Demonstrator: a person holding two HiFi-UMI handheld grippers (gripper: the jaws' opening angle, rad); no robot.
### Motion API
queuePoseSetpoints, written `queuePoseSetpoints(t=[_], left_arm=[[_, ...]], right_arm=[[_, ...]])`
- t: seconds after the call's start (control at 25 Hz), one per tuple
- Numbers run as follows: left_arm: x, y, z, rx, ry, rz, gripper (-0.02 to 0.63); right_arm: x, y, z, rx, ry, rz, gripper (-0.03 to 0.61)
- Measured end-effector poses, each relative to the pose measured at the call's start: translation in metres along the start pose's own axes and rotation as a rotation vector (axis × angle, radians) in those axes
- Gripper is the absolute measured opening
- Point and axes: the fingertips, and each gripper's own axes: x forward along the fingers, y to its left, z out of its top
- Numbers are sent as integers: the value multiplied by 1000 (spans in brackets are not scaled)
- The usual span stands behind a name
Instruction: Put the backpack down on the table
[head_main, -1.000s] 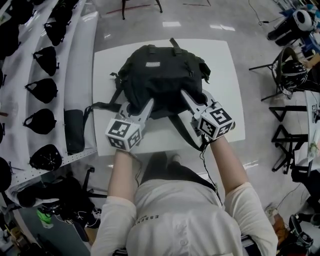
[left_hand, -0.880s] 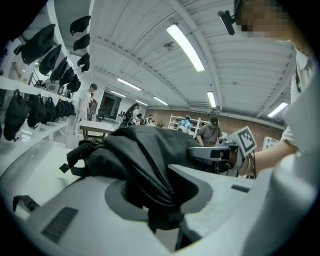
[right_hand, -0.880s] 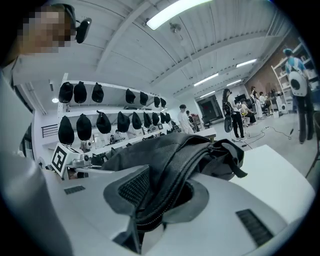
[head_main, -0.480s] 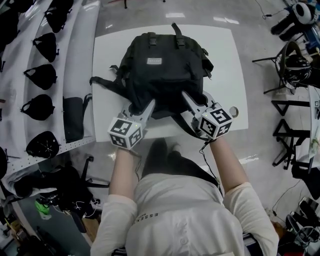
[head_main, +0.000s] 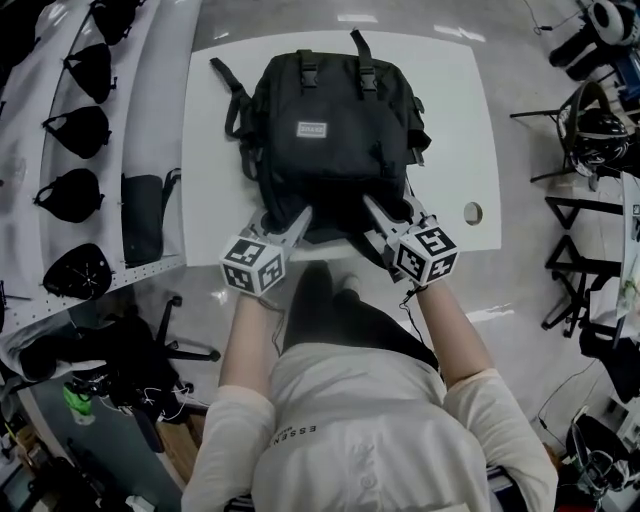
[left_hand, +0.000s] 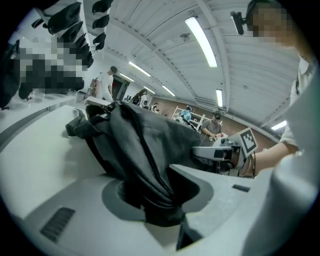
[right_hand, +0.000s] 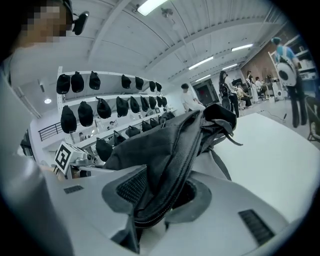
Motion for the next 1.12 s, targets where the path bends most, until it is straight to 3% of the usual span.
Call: queuePoseSetpoints(t=[0.32, 0.48, 0.64, 0.76, 0.88, 1.12], left_arm=[[-1, -1, -14, 21, -49, 24, 129], [-2, -6, -16, 91, -99, 40, 132], [-6, -7, -14, 163, -161, 126, 160], [-15, 0, -15, 102, -208, 191, 232], [-26, -2, -20, 57, -231, 202, 235], [-54, -10, -20, 138, -231, 326, 253]], right_arm=[[-4, 1, -15, -49, -12, -10, 140], [-8, -2, -21, -80, -31, -31, 160], [-13, -9, -23, -82, -63, -66, 208], [-17, -12, -26, -56, -63, -74, 247], [-24, -11, -29, -78, -50, -87, 264], [-54, -4, -26, -123, -67, -147, 276]])
